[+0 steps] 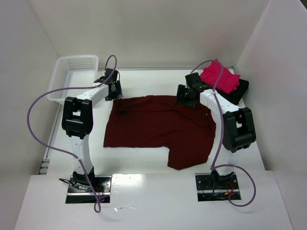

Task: Fold and stack the t-shirts
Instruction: Fold the flattened tshirt in 1/3 of the way

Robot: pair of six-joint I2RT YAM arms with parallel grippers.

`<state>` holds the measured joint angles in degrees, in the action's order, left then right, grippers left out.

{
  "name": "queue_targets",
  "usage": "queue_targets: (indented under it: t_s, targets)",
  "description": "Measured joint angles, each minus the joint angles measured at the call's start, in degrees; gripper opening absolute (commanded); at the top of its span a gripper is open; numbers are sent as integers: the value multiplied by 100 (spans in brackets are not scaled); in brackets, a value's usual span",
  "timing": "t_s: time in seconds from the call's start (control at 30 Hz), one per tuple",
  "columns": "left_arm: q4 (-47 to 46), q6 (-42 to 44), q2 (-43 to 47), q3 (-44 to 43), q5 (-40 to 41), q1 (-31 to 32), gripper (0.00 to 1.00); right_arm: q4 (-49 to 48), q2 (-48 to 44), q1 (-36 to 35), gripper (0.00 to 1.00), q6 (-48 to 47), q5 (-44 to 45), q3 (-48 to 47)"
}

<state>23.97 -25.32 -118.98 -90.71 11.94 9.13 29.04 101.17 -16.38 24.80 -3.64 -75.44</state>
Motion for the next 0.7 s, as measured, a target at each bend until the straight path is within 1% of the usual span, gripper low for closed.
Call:
queue_targets:
  t_s: [0.17,0.3,0.33,0.37,0.4,0.43,0.47,0.57,0.7]
  targets:
    - [48,13,0,89,0,0,58,-142,143,-2,66,0,-13,-22]
    - [56,13,0,113,0,0,58,-192,617,-26,58,-7,-24,-342]
    - [58,13,-2,115,0,0,57,-201,728,-28,55,-2,-18,-432]
    - [61,13,-2,122,0,0,57,-213,847,-31,48,-11,-3,-521]
    - [63,13,-2,126,0,0,56,-245,930,-31,44,-40,14,-582]
    - [63,13,-4,126,0,0,56,-249,1009,-33,38,-47,35,-639]
    - [67,19,-10,126,0,0,53,-251,1070,-33,36,-44,53,-678]
    - [75,79,-21,137,-4,2,49,-268,1213,-37,33,-60,160,-753]
    - [72,120,-98,137,-4,7,44,-283,1383,-37,33,-68,281,-822]
